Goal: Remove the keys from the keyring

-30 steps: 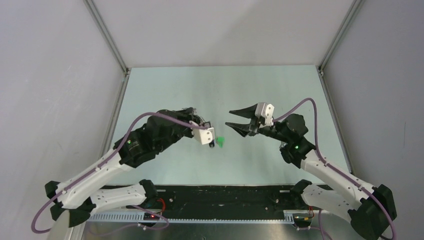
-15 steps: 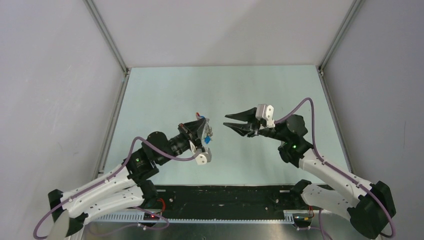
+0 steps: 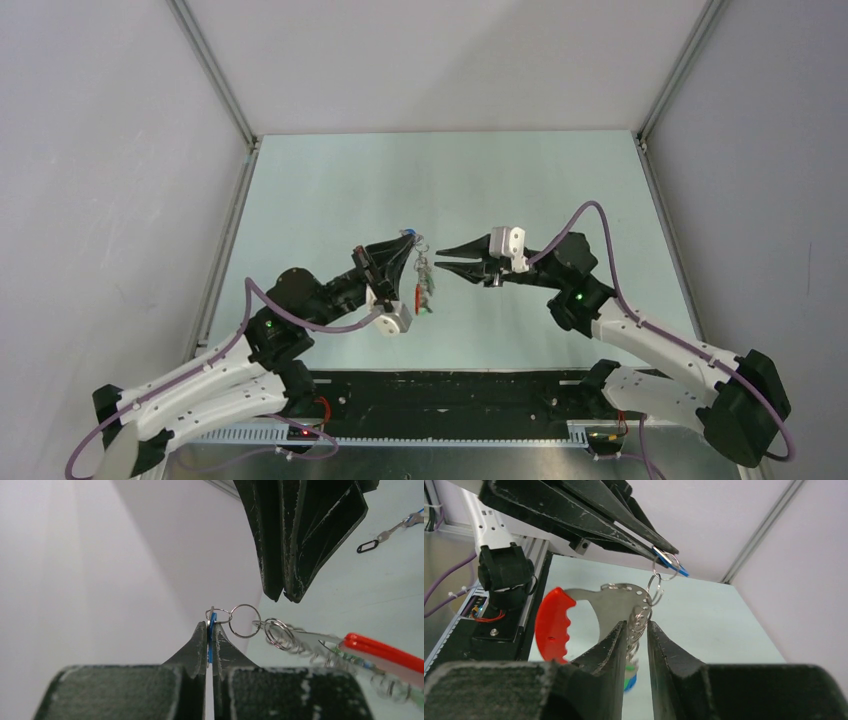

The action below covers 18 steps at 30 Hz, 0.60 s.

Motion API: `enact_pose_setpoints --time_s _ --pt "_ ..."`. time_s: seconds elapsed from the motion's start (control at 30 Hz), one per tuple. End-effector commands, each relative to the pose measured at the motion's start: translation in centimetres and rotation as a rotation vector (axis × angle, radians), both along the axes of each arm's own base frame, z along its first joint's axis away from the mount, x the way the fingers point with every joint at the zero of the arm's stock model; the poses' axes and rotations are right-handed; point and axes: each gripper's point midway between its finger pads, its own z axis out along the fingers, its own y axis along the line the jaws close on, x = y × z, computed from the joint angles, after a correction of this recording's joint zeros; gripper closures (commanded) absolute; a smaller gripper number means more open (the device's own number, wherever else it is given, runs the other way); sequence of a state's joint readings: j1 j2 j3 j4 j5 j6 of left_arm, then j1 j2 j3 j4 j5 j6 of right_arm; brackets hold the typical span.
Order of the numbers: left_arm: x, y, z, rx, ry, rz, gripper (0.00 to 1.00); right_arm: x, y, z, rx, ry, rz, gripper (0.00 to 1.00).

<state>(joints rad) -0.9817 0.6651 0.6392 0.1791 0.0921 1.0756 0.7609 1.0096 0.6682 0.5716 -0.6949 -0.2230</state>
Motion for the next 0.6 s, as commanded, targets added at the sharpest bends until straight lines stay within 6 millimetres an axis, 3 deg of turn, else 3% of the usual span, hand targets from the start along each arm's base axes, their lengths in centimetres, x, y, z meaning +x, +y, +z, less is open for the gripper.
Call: enact_pose_setpoints --time_s 0.0,0.57 --pt "-1.3 0.1 2.4 -0.091 -0.047 -0.059 1.0 -0.5 0.7 1.8 0.027 -0.094 0.003 0.74" --pt "-2.3 0.1 2.5 -0.093 -0.071 -0.101 1.0 0.8 1.1 3.8 0.093 -0.102 -0.037 0.71"
